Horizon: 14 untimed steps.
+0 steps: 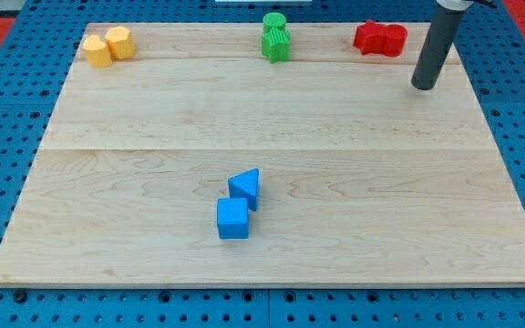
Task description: Push the red blocks closely to the green blocks
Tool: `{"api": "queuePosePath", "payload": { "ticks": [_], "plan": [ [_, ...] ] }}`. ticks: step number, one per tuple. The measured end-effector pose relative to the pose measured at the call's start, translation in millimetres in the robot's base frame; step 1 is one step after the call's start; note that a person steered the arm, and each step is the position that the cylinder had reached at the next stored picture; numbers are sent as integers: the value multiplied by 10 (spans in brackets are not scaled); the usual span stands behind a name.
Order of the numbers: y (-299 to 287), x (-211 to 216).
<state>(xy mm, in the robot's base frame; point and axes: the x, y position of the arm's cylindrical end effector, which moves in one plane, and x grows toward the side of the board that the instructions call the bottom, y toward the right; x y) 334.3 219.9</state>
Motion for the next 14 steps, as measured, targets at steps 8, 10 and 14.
{"api": "queuePosePath", "payload": {
  "ticks": [8,10,14],
  "plan": [
    [-246,-1163],
    [-1710,-734],
    [-675,196]
  ]
}}
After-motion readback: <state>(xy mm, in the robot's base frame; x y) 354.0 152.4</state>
